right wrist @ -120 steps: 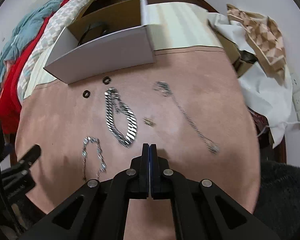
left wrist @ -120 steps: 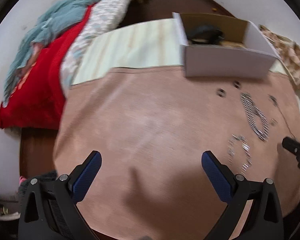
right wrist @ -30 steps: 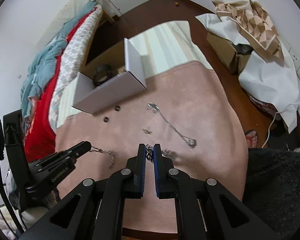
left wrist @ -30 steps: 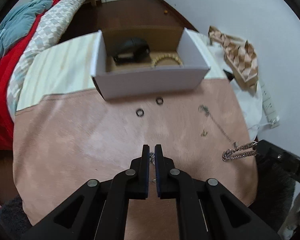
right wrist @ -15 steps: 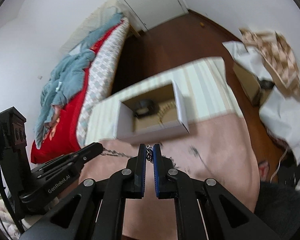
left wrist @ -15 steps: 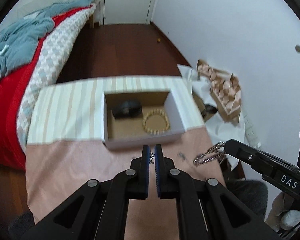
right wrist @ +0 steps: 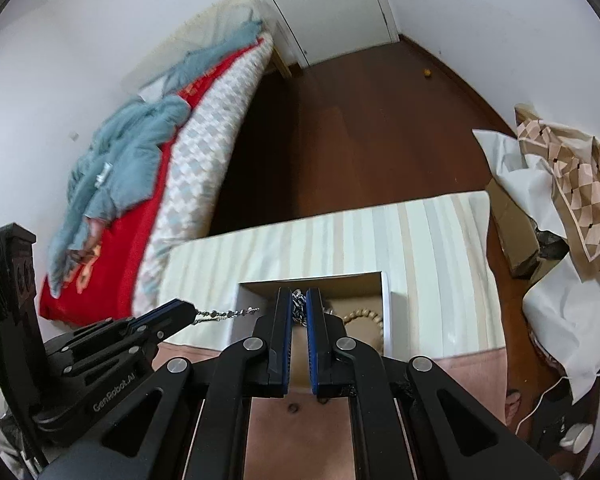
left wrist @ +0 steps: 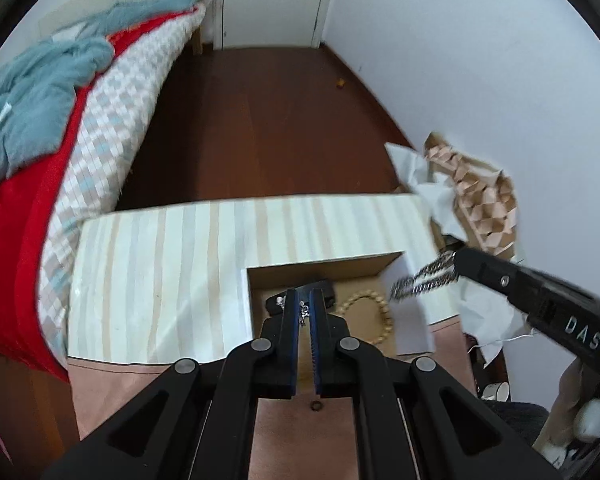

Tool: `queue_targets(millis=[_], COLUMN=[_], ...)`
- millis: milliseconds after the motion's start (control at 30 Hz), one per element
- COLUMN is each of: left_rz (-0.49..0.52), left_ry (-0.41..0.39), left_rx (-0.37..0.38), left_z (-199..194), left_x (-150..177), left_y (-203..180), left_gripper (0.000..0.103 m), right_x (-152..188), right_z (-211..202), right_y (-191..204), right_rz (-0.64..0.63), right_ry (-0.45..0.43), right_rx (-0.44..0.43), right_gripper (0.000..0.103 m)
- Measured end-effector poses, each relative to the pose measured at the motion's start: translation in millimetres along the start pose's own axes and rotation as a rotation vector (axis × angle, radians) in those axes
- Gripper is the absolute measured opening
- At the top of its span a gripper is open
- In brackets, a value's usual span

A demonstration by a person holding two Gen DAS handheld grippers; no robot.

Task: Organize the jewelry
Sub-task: 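Carry both silver bracelets into the white box and release them, then withdraw both tools from the box back over the table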

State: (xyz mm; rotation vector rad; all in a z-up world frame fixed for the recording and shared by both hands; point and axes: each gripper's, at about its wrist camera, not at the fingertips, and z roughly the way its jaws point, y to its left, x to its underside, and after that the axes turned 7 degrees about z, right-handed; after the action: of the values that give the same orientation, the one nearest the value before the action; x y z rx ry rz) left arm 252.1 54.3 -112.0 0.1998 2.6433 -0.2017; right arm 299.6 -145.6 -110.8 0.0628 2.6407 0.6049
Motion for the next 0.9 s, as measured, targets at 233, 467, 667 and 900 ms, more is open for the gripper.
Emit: queue_targets(millis=[233,467,667,900], left_rz=[-0.016,-0.081,-0.072,-0.042], left_ry=[0.118,0.122,0.062,0.035], left_rx=[0.003,-0.026,-0.12,-0.244], left_z=[48.1,45.0,27.0,12.0], left_x=[0.9,-1.4,1.8,22.9], left_y=[6.6,12.1,11.4,9.9], left_gripper=[0.005,0.011,0.071,0.098], right_x=[-10.7,-3.5,14.4,44.1], right_z=[58.0,58.6,37.1,28.4], right_y=[-13.1,-19.8,-17.7,-19.9], right_rz=[-0.009,-0.023,-0.086,-0.101], right_ry=[0.07,0.138,0.108,0.079], right_rx=[0.075,0.093,0.227,0.35], right_gripper=[0.007,0.008,0.069,0.101])
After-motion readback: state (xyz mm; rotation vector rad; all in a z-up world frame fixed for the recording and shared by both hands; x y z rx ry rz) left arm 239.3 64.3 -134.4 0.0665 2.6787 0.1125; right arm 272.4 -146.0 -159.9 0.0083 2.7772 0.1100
